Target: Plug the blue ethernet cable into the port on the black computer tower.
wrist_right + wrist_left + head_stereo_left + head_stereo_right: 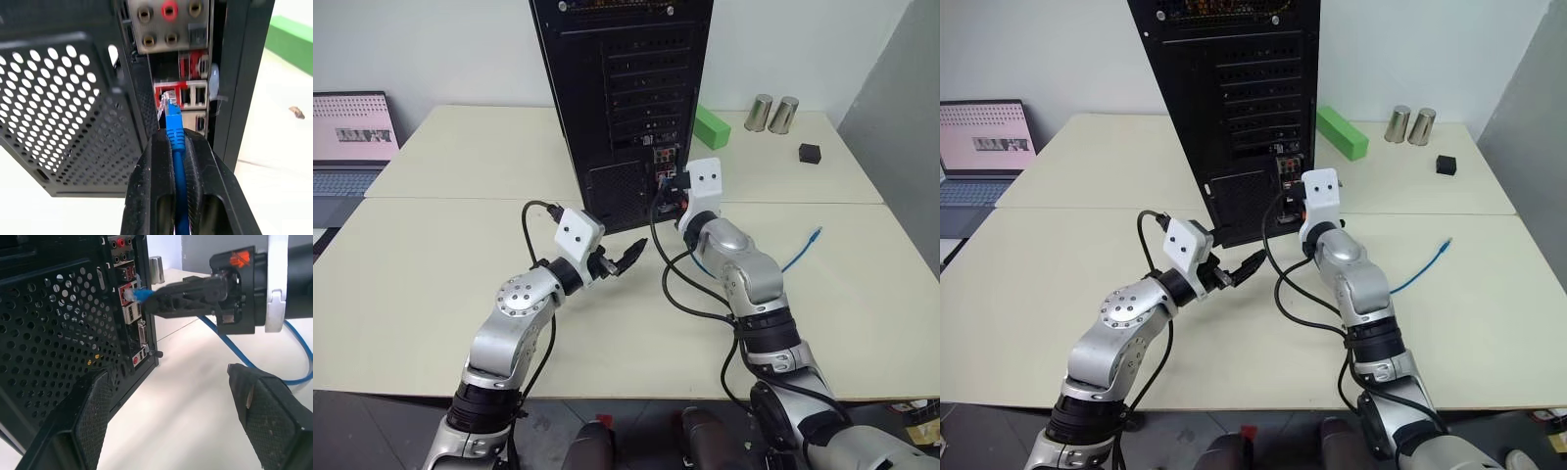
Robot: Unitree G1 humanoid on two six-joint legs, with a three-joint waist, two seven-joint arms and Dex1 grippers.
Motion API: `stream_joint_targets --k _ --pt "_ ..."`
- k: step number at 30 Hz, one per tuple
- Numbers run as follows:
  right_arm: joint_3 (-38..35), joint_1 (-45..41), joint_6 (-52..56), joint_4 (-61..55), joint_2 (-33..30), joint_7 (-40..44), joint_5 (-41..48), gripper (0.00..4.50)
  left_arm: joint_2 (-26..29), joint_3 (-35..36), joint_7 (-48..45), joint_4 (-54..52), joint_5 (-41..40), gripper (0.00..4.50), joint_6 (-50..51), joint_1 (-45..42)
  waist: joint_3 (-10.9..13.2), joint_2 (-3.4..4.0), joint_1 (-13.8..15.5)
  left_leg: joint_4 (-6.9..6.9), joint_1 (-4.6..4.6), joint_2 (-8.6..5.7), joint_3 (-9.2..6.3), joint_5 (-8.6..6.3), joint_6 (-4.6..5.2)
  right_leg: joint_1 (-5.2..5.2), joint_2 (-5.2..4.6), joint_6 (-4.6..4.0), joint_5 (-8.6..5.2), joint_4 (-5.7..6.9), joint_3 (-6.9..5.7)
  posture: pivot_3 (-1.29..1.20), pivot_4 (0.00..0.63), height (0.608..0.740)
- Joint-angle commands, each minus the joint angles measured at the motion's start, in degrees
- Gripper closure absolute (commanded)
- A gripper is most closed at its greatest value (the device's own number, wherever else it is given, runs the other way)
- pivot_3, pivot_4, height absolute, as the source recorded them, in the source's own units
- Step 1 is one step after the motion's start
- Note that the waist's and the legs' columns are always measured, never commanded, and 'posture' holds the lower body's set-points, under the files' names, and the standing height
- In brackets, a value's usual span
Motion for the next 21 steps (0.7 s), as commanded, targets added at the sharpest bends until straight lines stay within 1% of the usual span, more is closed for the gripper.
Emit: stream_joint_targets --k 1,21 --pt "-0.19 -2.05 -0.76 -3.13 0.11 0.34 -0.46 4.5 -0.31 0.18 -0.12 -2.0 0.3 0.65 -1.4 -0.65 0.0 0.0 -0.01 0.0 0.0 0.0 0.0 0.0 0.0 0.0 0.0 0.0 0.0 0.0 0.0 0.0 0.15 0.74" --pt "0.24 -2.77 -1.23 0.67 -0.13 1.64 -2.13 4.5 -0.5 0.05 -0.41 -1.66 0.71 0.65 -1.72 -0.85 0.0 0.0 -0.05 0.01 0.01 0.0 0.0 0.0 0.0 0.0 0.0 0.0 0.01 0.01 0.0 0.0 0.15 0.74"
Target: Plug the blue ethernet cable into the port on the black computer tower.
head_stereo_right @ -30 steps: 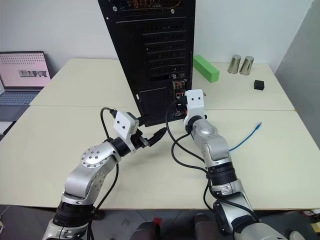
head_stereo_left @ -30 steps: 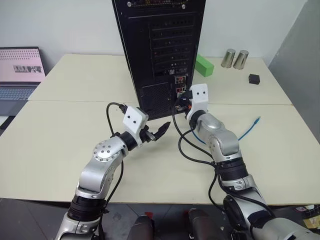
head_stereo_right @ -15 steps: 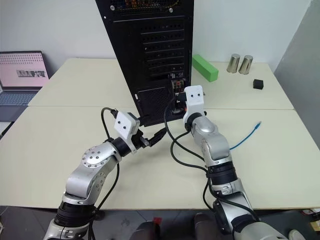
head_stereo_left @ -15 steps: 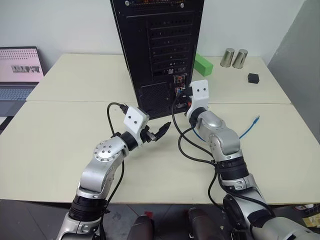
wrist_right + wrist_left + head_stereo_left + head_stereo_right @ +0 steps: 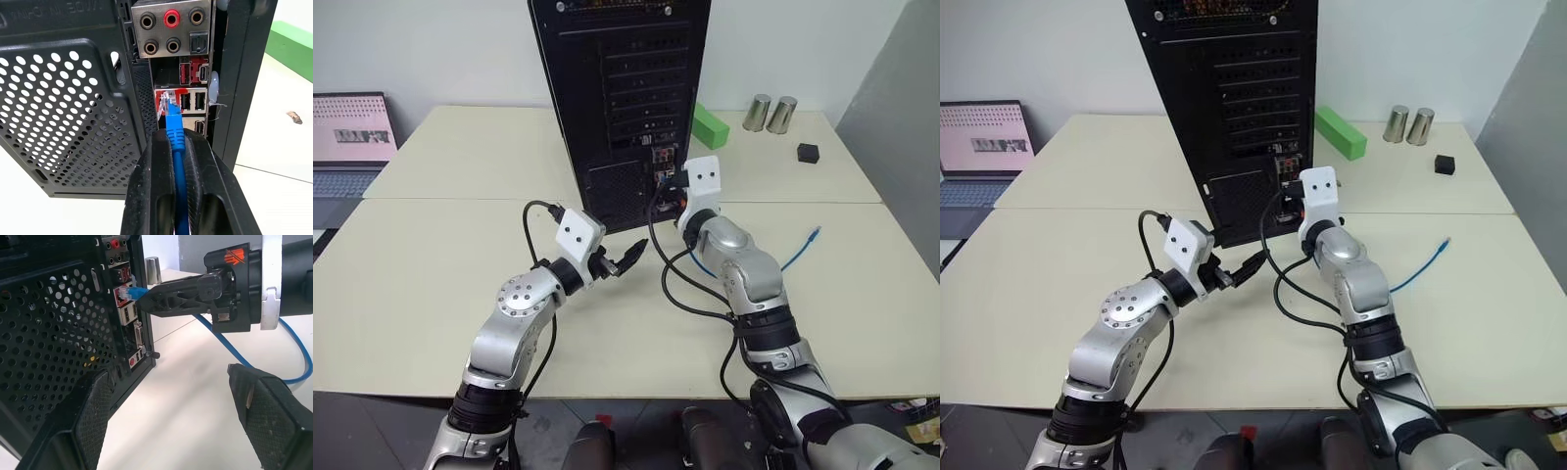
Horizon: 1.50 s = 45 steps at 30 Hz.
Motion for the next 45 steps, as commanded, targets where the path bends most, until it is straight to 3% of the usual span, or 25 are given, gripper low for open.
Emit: stream_joint_targets --k 1,14,29,45 --pt "0.16 -2.15 -1.32 -0.09 0.21 0.57 -0.62 4.5 -0.35 0.06 -0.19 -1.62 0.37 0.65 -1.65 -0.87 0.0 0.0 0.0 0.0 0.0 0.0 0.0 0.0 0.0 0.0 0.0 0.0 0.0 0.0 0.0 0.0 0.15 0.74" --pt "0.01 -2.51 -1.13 0.1 0.68 1.06 -1.23 4.5 -0.64 -0.03 -0.05 -1.4 0.79 0.65 -2.16 -0.81 0.0 0.0 0.0 -0.01 -0.01 0.0 -0.01 0.0 0.0 0.0 -0.01 0.0 0.01 -0.02 -0.01 0.0 0.15 0.74" --pt "-2.13 -7.19 8.41 -4.97 3.6 1.71 2.64 4.5 -0.24 0.01 -0.56 0.12 1.82 0.65 -2.23 -2.28 0.02 0.03 -0.18 -0.03 -0.04 0.01 0.01 0.0 0.0 -0.05 0.0 -0.01 0.01 -0.02 0.0 0.0 0.15 0.74" --pt "-2.35 -10.93 8.49 -1.64 4.34 2.78 2.24 4.5 2.02 0.03 -0.65 -2.22 0.84 0.65 9.7 -6.88 0.03 0.04 -1.69 -0.07 -0.14 0.02 0.03 0.0 0.0 -0.18 0.0 -0.02 0.02 0.02 0.01 0.0 0.15 0.74"
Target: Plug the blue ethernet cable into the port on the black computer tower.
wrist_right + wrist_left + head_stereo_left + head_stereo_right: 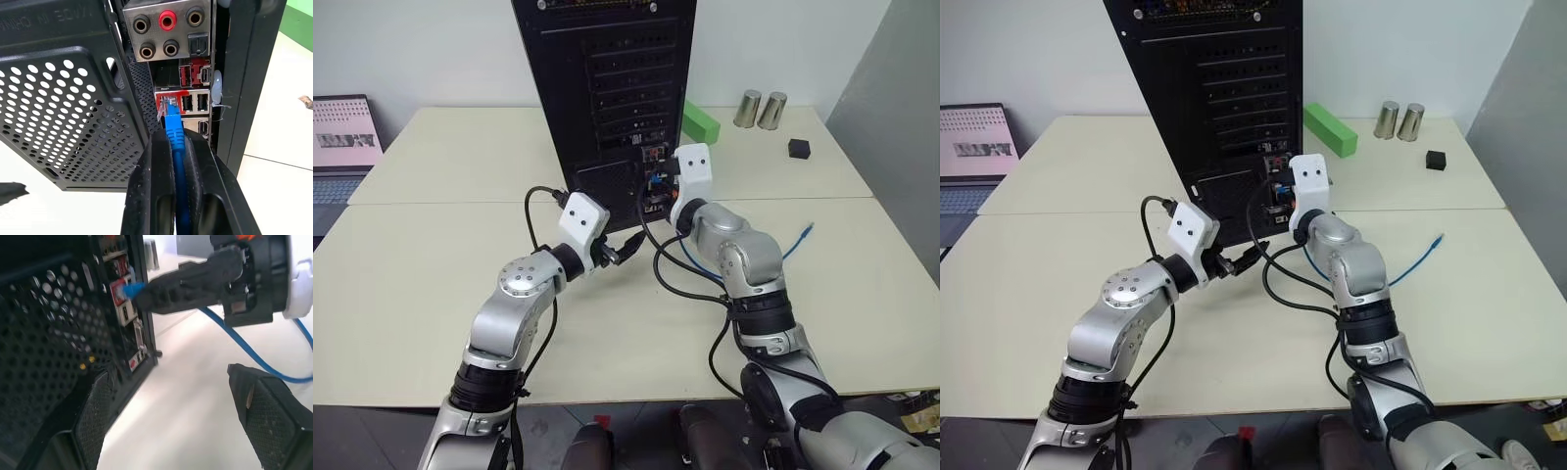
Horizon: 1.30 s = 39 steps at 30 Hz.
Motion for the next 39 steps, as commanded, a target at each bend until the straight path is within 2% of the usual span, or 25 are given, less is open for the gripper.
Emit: stream_joint_targets --k 1,17,31,32,34,39 --pt "0.46 -4.84 -2.98 -1.8 1.22 1.43 1.21 4.5 1.21 -0.31 -0.62 -3.13 0.39 0.65 0.23 -0.28 0.0 0.0 -0.07 0.01 0.0 0.0 0.0 0.0 0.0 0.0 0.0 0.0 0.0 0.01 0.0 0.0 0.15 0.74" --pt "1.36 -6.6 -8.87 5.8 2.34 0.82 -1.46 4.5 0.73 -1.31 -0.18 -3.39 0.57 0.65 0.36 0.35 0.0 0.0 -0.37 0.09 0.21 0.01 0.13 0.01 0.0 -0.11 0.05 -0.02 -0.04 0.59 0.12 0.0 0.15 0.74" --pt "1.65 -5.29 -9.66 5.72 2.21 1.77 -1.37 4.5 0.92 -1.44 -0.04 -3.77 0.52 0.65 0.37 0.6 0.0 0.0 -0.68 0.09 0.24 0.01 0.12 0.01 -0.01 -0.12 0.06 -0.04 -0.05 0.68 0.12 0.0 0.15 0.74" --pt "1.77 -4.58 -9.35 5.01 1.78 2.18 -1.33 3.81 0.99 -1.39 -0.05 -3.77 0.54 0.65 0.34 0.7 0.0 0.0 -0.68 0.09 0.24 0.01 0.12 0.01 0.0 -0.12 0.06 -0.04 -0.05 0.68 0.12 0.0 0.15 0.74" --pt "2.09 -2.83 -8.34 3.07 0.52 3.37 -1.24 3.51 1.12 -1.3 -0.06 -3.71 0.58 0.65 0.32 0.76 0.0 0.0 -0.6 0.08 0.23 0.0 0.1 0.01 -0.01 -0.12 0.06 -0.04 -0.05 0.68 0.11 0.0 0.15 0.74" --pt "3.71 4.1 -3.72 -5.65 -5.51 7.43 -0.98 2.27 1.83 -0.71 -0.06 -3.22 0.95 0.65 0.06 0.95 0.0 0.0 0.11 0.06 0.08 -0.06 -0.03 0.01 -0.01 -0.12 0.0 -0.05 -0.06 0.54 0.02 0.0 0.15 0.74"
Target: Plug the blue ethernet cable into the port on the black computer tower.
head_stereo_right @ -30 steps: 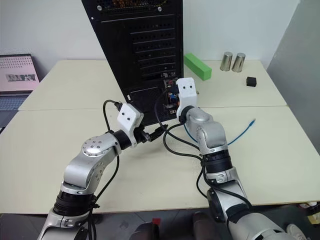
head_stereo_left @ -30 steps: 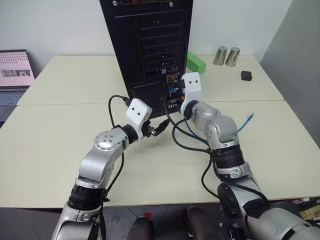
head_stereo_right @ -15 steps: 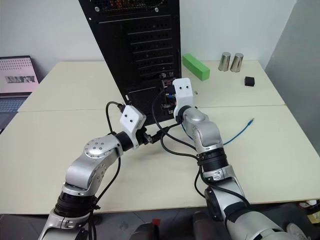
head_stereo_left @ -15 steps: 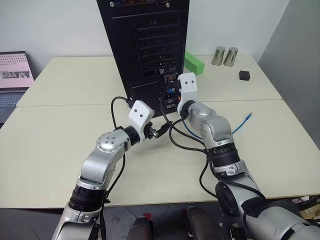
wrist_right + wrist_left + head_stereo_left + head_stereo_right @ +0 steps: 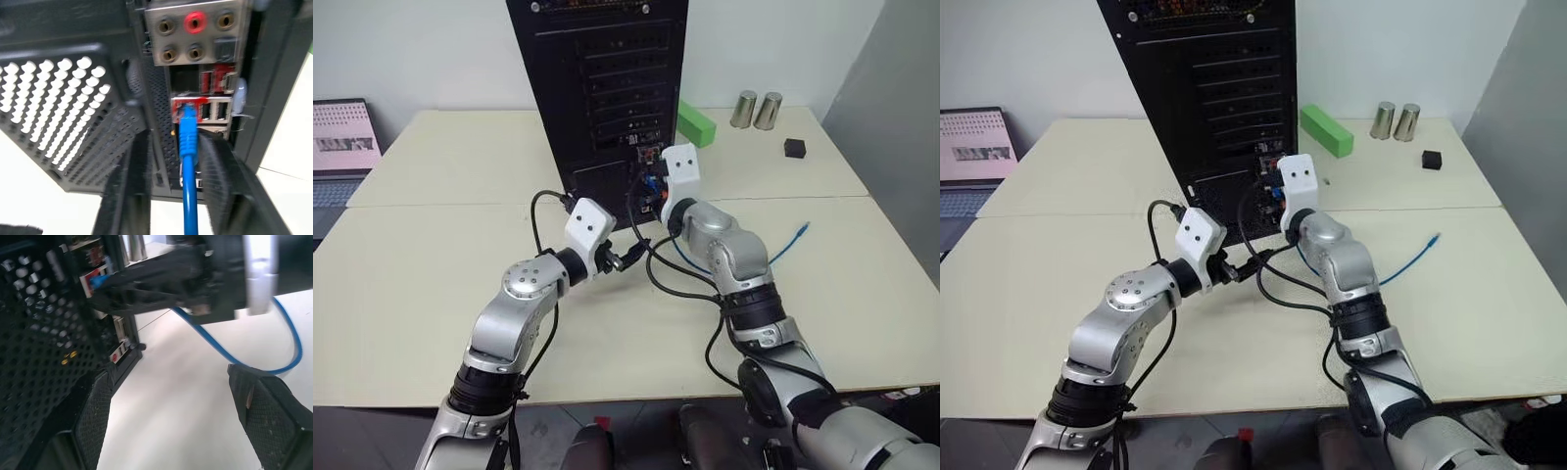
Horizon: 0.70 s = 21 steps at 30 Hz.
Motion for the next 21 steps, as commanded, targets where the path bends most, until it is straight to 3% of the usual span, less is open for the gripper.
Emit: stream_joint_targets --k 1,10,16,21 --pt "0.76 3.04 2.75 -8.59 -3.39 2.8 0.71 2.15 0.82 1.07 -0.05 -2.2 0.42 0.65 -0.89 -0.22 0.0 0.0 0.16 0.0 -0.03 -0.01 0.0 0.0 0.0 0.0 -0.02 0.0 0.0 -0.04 0.0 0.0 0.15 0.74" --pt "-2.06 9.5 9.24 -25.81 -12.7 10.47 6.04 0.07 3.79 3.63 -1.23 -3.18 -1.02 0.65 2.52 -0.36 0.0 -0.01 0.34 0.02 -0.03 -0.06 -0.09 0.0 -0.01 0.03 -0.07 0.25 -0.15 -0.06 -0.07 0.0 0.15 0.74" --pt "-6.48 16.09 5.01 -34.16 -25.52 24.64 13.66 0.03 9.94 7.52 -4.12 -3.19 -2.63 0.65 4.72 -0.88 0.02 -0.03 0.3 0.03 -0.01 -0.06 -0.09 0.0 0.0 0.07 -0.05 0.32 -0.19 -0.09 -0.09 0.0 0.15 0.74" --pt "-11.93 20.87 2.95 -35.26 -32.45 32.08 19.88 0.03 12.17 9.36 -6.49 -3.04 -4.03 0.65 3.93 -0.59 0.03 -0.06 0.49 0.04 0.01 -0.08 -0.03 0.0 0.0 0.14 -0.07 0.35 -0.21 -0.19 -0.05 0.0 0.15 0.74"
